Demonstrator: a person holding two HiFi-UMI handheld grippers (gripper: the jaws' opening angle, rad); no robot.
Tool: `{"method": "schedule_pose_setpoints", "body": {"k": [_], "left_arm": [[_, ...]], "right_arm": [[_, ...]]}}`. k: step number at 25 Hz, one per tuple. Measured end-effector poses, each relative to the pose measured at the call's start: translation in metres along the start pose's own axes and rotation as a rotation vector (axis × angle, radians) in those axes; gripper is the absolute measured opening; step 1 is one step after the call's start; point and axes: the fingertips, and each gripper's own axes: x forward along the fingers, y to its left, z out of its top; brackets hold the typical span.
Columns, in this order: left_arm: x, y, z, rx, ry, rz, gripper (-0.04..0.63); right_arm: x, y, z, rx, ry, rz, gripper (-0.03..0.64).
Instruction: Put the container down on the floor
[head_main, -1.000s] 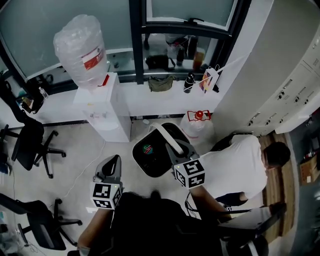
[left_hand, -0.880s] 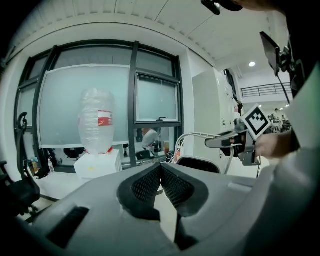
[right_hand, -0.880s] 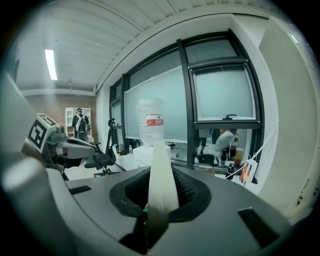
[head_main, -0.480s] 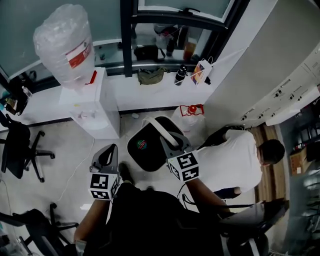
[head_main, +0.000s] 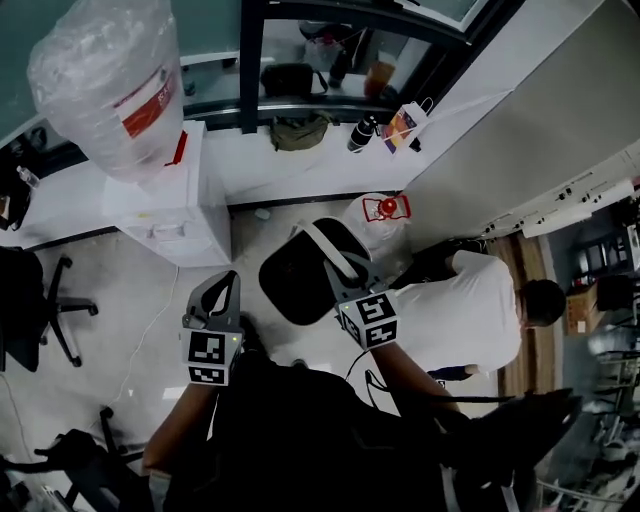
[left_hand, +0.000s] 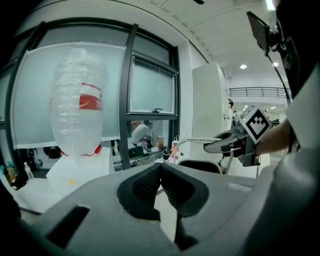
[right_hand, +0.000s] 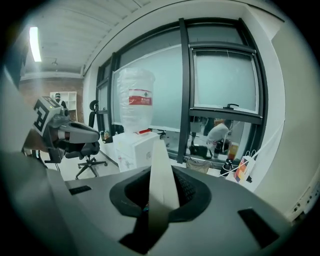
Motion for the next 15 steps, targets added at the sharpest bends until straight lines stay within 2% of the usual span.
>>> {"method": "schedule_pose_setpoints", "body": {"k": [10, 15], "left_arm": [[0.048, 0.048, -0.017, -0.034, 0.041, -0.076, 0.011], [0.071, 0.064, -0.026, -0.021, 0.07, -0.13, 0.011]], "right_arm": [[0.086, -0.012, -0.017, 0.01, 0.092, -0.036, 0.066], [0.124, -0.017, -0.035, 0.005, 0.151, -0.039, 0.066]]}}
